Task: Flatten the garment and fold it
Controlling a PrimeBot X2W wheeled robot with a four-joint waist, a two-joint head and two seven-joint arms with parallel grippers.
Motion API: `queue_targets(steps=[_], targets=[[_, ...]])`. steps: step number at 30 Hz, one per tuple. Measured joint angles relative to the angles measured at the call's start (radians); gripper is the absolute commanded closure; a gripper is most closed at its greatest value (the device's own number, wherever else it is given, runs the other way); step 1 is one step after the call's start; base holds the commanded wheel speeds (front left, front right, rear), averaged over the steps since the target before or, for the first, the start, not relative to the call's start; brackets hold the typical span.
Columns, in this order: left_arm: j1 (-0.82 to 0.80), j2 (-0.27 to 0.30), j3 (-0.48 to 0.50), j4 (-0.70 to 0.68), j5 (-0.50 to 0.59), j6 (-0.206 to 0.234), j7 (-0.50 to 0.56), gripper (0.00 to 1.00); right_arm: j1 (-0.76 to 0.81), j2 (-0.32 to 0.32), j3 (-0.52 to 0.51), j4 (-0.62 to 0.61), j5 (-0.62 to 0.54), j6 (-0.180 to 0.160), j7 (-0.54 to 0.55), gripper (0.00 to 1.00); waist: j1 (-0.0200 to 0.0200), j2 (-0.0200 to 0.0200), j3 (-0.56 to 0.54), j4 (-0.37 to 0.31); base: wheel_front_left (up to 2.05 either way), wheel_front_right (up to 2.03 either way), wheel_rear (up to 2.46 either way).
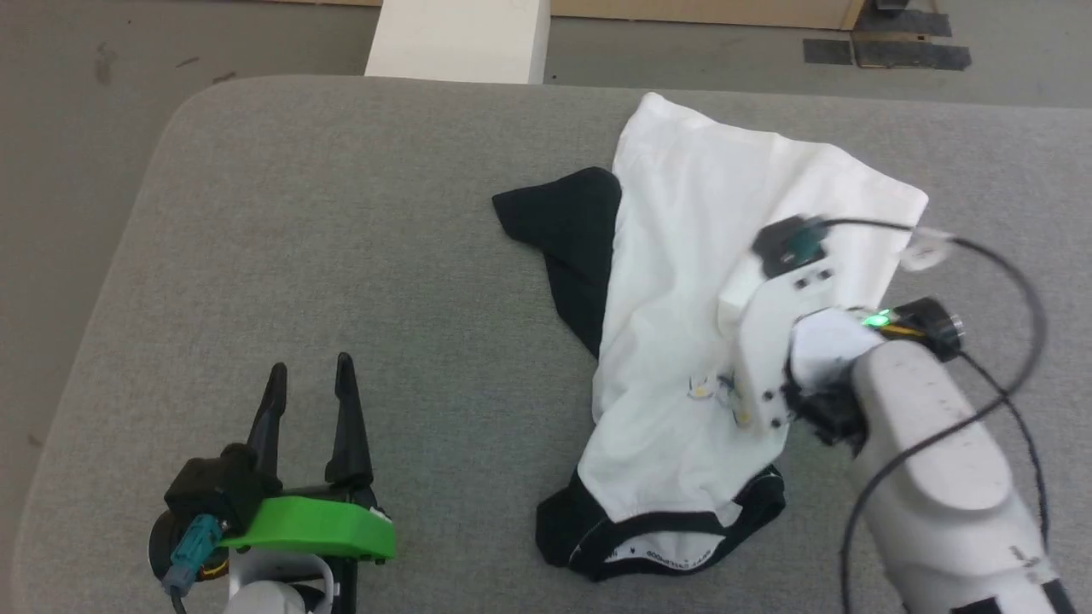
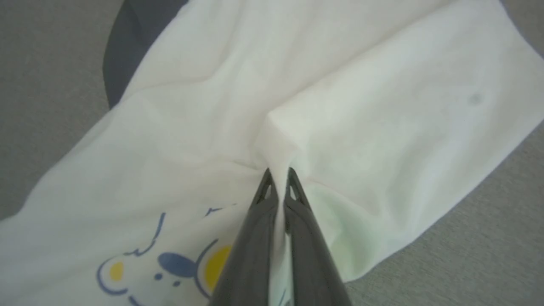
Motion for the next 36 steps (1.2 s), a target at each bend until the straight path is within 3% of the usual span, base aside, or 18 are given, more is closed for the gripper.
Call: queue_targets(steps=[5,11,17,18,19,25,29,36], targets=[[0.0,-0.004,-0.005,0.001,0.0,-0.012,0.0,0.0,0.042,-0.039,-0.18,-0.129,0.048,0.0,-0.077,1.0,0.0,0.0,-0.015,-0.02,0.0,0.0,0.0],[-0.005,-0.005,-0.038,0.019,-0.003,-0.025,0.0,0.0,0.183,-0.119,-0.5,-0.229,-0.005,0.0,-0.082,1.0,0.0,0.0,-0.033,-0.044,0.0,0.0,0.0],[-0.017,-0.006,-0.049,0.043,-0.01,-0.026,0.0,0.0,0.298,-0.082,-0.639,-0.272,-0.052,0.0,-0.069,1.0,0.0,0.0,-0.037,-0.066,0.0,0.0,0.0],[-0.018,-0.006,-0.051,0.048,-0.01,-0.026,0.0,0.0,0.302,-0.067,-0.647,-0.281,-0.048,0.0,-0.086,0.45,0.0,0.0,-0.037,-0.071,0.0,0.0,0.0],[-0.018,-0.007,-0.051,0.052,-0.01,-0.026,0.0,0.0,0.302,-0.057,-0.645,-0.291,-0.043,0.0,-0.106,0.0,0.0,0.0,-0.038,-0.074,0.0,0.0,0.0],[-0.029,-0.007,-0.069,0.081,-0.066,-0.026,0.0,0.0,0.3,-0.012,-0.638,-0.401,0.061,0.0,-0.379,0.0,0.0,0.0,-0.047,-0.092,0.0,0.0,0.0],[-0.097,-0.007,-0.115,0.129,-0.125,-0.026,0.055,0.0,0.317,0.002,-0.661,-0.45,0.079,0.0,-0.488,0.0,0.0,0.0,-0.051,-0.096,0.0,0.0,0.0],[-0.377,-0.008,-0.251,0.268,-0.203,0.0,0.352,0.0,0.389,0.009,-0.621,-0.452,0.149,0.0,-0.573,0.0,0.0,0.0,-0.035,-0.119,0.0,0.0,0.0]])
